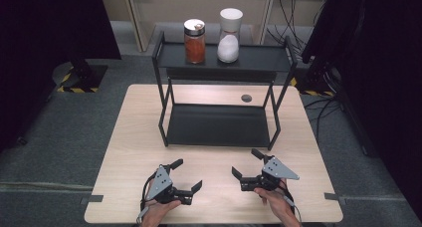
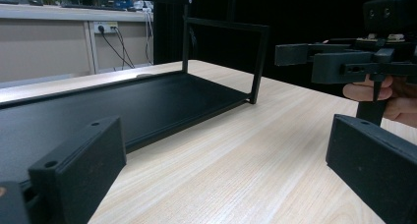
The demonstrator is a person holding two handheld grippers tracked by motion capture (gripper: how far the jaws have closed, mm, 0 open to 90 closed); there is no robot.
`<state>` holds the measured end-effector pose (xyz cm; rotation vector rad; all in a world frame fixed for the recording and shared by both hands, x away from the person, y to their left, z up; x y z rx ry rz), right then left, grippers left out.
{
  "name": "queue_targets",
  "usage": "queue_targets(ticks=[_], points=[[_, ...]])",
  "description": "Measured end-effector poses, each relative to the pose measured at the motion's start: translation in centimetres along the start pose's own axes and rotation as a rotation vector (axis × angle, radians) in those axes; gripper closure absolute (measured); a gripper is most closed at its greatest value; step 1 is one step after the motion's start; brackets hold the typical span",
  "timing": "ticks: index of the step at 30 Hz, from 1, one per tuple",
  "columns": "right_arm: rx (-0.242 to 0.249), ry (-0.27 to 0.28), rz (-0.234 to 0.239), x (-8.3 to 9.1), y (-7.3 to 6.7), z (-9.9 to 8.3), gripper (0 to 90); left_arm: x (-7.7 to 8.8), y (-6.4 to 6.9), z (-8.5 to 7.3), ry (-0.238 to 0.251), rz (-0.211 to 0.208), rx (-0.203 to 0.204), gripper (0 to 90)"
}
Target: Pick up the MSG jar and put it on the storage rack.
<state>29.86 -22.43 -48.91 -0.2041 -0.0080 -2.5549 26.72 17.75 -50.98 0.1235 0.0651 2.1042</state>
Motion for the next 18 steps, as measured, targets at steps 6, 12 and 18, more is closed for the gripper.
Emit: queue_targets(ticks=[6,12,18], points=[[-0.001,0.002,-0.002,0.00,0.07,0.01,0.5,0.01,0.01,0.02,0.001,0.000,0.000,1.0],[-0.001,0.001,-0.001,-0.01,0.06,0.00,0.5,0.03,-0.02,0.03,0.001,0.001,0.000,1.0],[-0.002,0.006,-0.002,0.02,0.09,0.06,0.5,0.07,-0.05,0.08,0.002,0.004,-0.002,1.0]])
Point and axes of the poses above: each handheld gripper's, and its own axes: x roughly backward along the jaws, z roughly out of its top, y roughly to its right, the point moved 9 cm from there along -x, roughly forward along the jaws, and after that the axes turned 12 degrees about -z, right-handed, at the moved point
